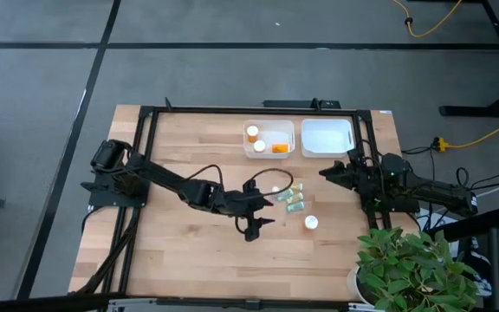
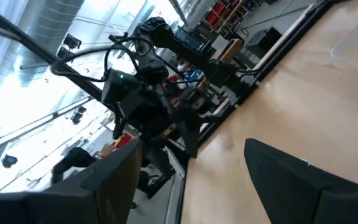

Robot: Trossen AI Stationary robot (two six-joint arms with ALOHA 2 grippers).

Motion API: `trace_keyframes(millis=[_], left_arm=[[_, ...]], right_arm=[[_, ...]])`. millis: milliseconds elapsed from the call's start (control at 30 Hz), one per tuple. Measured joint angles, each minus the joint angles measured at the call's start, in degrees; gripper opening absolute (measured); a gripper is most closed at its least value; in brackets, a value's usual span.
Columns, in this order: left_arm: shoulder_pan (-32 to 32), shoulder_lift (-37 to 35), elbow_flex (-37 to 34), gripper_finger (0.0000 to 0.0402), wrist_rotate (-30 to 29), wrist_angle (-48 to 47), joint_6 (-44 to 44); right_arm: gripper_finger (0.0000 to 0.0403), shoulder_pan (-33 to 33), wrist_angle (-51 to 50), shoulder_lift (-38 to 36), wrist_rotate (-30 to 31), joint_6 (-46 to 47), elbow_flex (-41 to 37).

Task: Pick and place medicine bottles into bin by pill shape (circle, oval)
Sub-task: Put the orange capsule bottle into the left white bin

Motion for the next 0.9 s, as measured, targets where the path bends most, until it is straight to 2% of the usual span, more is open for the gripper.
trace_keyframes(millis=[100,200,300,433,533,600,733,900], left_arm=[[-1.2,0.0,0.0,0.0237,3.3,-0.2,0.2],[-2.0,0.0,0.0,0.0237,3.8,-0.1,4.3],[-1.9,0.0,0.0,0.0237,3.6,-0.1,4.7],[-1.6,0.0,0.0,0.0237,3.7,-0.7,4.7],[-1.4,0.0,0.0,0.0237,3.7,-0.9,4.8],[-1.3,0.0,0.0,0.0237,3.5,-1.0,4.9],[-1.3,0.0,0.0,0.0237,3.8,-2.5,5.0],[-0.8,0.0,0.0,0.0237,3.7,-4.7,4.9]], right_arm=[[0.0286,0.0,0.0,0.0,0.0,0.1,0.0],[0.0286,0.0,0.0,0.0,0.0,0.7,0.0],[0.0286,0.1,0.9,0.0,1.4,5.8,0.0],[0.0286,1.5,10.3,0.0,2.7,9.2,0.4],[0.0286,2.8,13.0,0.1,7.3,7.9,4.5],[0.0286,3.8,12.2,1.3,7.4,4.6,8.8],[0.0286,6.6,1.6,7.4,6.0,-2.7,19.2],[0.0286,10.2,-28.3,20.5,6.0,-7.7,34.3]])
